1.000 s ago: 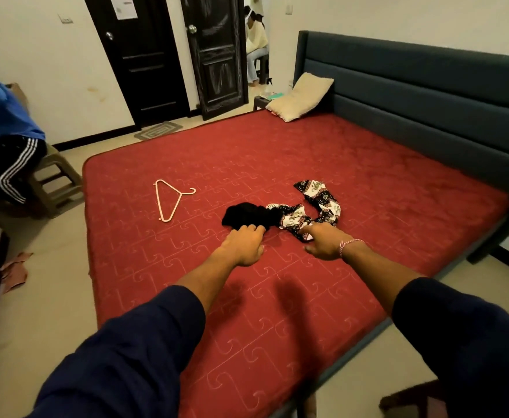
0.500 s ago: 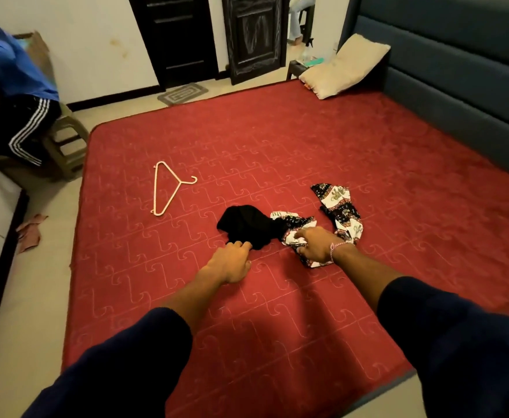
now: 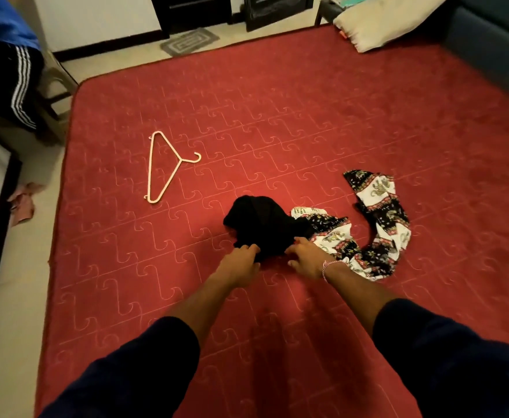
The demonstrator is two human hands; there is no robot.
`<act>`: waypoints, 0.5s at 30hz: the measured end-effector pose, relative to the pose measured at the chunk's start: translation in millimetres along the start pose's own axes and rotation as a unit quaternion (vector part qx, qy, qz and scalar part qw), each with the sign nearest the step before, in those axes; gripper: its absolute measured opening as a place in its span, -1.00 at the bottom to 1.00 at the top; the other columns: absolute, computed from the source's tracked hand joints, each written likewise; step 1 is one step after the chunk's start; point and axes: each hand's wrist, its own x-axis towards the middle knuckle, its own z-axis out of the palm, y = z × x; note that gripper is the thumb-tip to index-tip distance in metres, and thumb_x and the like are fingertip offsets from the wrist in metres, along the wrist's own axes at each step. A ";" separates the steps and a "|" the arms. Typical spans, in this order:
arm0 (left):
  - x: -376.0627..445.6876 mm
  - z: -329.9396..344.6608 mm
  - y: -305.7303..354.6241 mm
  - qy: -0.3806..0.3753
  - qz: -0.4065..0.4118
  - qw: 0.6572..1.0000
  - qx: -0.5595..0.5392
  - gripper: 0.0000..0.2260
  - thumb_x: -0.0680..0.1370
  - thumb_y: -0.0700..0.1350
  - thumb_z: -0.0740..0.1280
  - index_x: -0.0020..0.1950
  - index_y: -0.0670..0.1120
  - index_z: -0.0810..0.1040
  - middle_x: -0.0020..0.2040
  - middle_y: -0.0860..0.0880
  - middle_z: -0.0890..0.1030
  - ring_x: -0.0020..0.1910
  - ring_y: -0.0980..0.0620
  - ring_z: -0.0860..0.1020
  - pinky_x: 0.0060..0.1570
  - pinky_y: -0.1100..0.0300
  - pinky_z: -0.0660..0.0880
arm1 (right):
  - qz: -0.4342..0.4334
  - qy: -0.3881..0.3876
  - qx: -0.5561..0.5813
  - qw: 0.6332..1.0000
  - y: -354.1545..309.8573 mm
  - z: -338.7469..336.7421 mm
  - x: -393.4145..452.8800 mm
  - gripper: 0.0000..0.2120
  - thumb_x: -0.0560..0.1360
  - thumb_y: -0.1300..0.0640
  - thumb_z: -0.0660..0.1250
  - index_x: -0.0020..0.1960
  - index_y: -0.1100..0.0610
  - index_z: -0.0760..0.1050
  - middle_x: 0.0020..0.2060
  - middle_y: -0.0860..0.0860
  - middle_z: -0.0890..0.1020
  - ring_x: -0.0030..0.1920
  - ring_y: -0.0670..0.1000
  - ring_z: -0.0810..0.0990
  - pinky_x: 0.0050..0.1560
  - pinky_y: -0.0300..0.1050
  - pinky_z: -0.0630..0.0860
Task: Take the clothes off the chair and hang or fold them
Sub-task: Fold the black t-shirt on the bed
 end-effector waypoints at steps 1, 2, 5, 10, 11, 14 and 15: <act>8.2 4.5 -2.7 0.001 -0.005 1.000 -0.029 -0.61 0.63 -0.09 0.22 0.45 -0.12 0.34 0.31 -0.16 0.50 0.23 -0.15 0.50 0.21 -0.08 0.48 | 0.009 0.001 0.009 1.000 0.5 3.4 13.4 -0.59 0.60 0.07 0.32 0.44 0.06 0.45 0.56 0.18 0.13 0.46 0.26 0.36 0.46 0.06 0.32; 17.9 8.9 -7.0 0.002 -0.012 0.998 -0.057 -0.62 0.63 -0.09 0.23 0.45 -0.13 0.35 0.32 -0.16 0.51 0.25 -0.15 0.51 0.23 -0.05 0.47 | 0.013 0.007 0.016 1.000 0.4 6.5 28.6 -0.58 0.60 0.07 0.31 0.45 0.05 0.44 0.58 0.20 0.07 0.47 0.27 0.35 0.48 0.05 0.30; 36.4 19.8 -16.3 0.010 -0.022 0.994 -0.102 -0.62 0.63 -0.11 0.25 0.43 -0.16 0.38 0.32 -0.16 0.54 0.27 -0.13 0.52 0.23 0.01 0.47 | 0.024 0.035 0.036 0.998 -0.7 15.4 60.9 -0.61 0.61 0.09 0.29 0.41 0.15 0.48 0.56 0.22 0.15 0.42 0.29 0.39 0.42 0.08 0.36; 62.7 15.7 -22.2 0.043 -0.081 0.962 -0.256 -0.60 0.64 0.00 0.28 0.40 -0.19 0.44 0.28 -0.13 0.57 0.23 -0.08 0.55 0.13 0.17 0.45 | 0.018 0.152 0.110 0.982 -13.3 27.7 75.7 -0.77 0.60 0.14 0.28 0.04 0.29 0.61 0.04 0.17 0.61 0.07 0.26 0.59 0.03 0.07 0.51; 67.4 10.3 -19.6 0.061 -0.099 0.946 -0.302 -0.59 0.64 0.05 0.27 0.38 -0.18 0.47 0.27 -0.12 0.58 0.22 -0.06 0.55 0.14 0.16 0.46 | 0.009 0.185 0.134 0.974 -18.1 26.4 72.8 -0.79 0.59 0.13 0.30 0.04 0.26 0.64 -0.01 0.15 0.65 0.03 0.22 0.61 0.01 0.03 0.50; 80.5 -7.8 -8.8 0.073 -0.152 0.874 -0.455 -0.62 0.62 0.15 0.28 0.20 -0.13 0.58 0.09 -0.06 0.61 0.06 0.00 0.57 0.08 0.10 0.53 | -0.038 0.234 0.192 0.952 -34.2 14.5 61.8 -0.82 0.53 0.19 0.38 0.09 0.16 0.70 -0.01 0.05 0.73 0.00 0.04 0.66 0.10 -0.11 0.52; 83.4 -14.3 -5.0 0.069 -0.165 0.843 -0.508 -0.65 0.59 0.17 0.32 0.07 -0.12 0.59 -0.03 -0.07 0.60 -0.04 0.00 0.57 -0.01 0.12 0.53 | -0.057 0.235 0.207 0.948 -40.9 8.6 56.8 -0.82 0.50 0.24 0.39 0.07 0.16 0.71 -0.03 0.04 0.74 -0.04 -0.05 0.65 0.08 -0.18 0.54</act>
